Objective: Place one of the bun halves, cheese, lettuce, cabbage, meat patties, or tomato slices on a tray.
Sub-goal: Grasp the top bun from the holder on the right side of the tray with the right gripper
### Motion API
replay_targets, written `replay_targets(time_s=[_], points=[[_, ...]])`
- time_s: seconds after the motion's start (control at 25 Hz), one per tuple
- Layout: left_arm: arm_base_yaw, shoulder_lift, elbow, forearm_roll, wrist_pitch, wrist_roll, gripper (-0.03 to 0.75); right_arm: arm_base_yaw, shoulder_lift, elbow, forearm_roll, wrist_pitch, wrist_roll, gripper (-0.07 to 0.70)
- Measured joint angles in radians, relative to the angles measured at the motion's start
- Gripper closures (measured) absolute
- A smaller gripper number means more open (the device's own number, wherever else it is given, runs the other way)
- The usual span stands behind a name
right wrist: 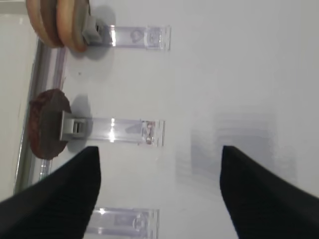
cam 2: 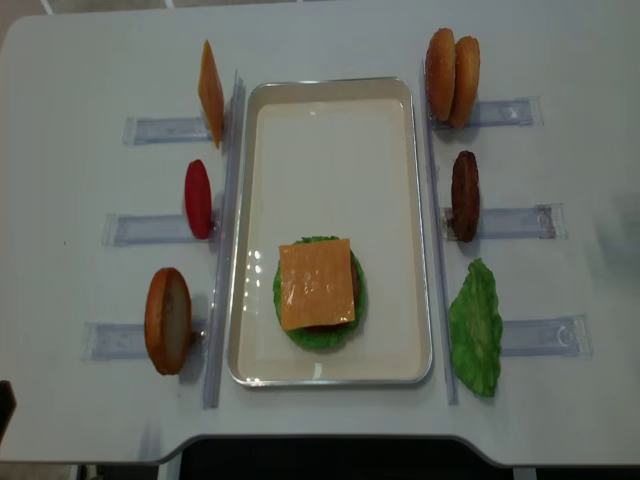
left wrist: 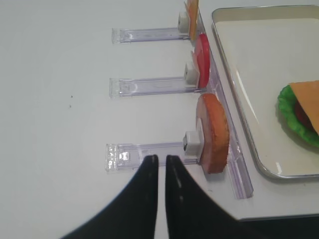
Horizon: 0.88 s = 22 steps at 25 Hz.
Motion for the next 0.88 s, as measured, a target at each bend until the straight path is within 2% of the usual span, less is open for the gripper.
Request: replay_targets(time_s=[0.2,0.64,0.88], points=[[0.0,0.0,0.0,0.0,0.0,0.0,0.712,0.0,0.129,-0.147,0.0,0.0,-0.012,0.15],[0.0,0.0,0.0,0.0,0.0,0.0,0.715,0.0,0.385,-0.441,0.0,0.041,-0.02,0.153],[0.0,0.0,0.0,0.0,0.0,0.0,0.715,0.0,0.493,-0.545,0.0,0.046,-0.024,0.153]])
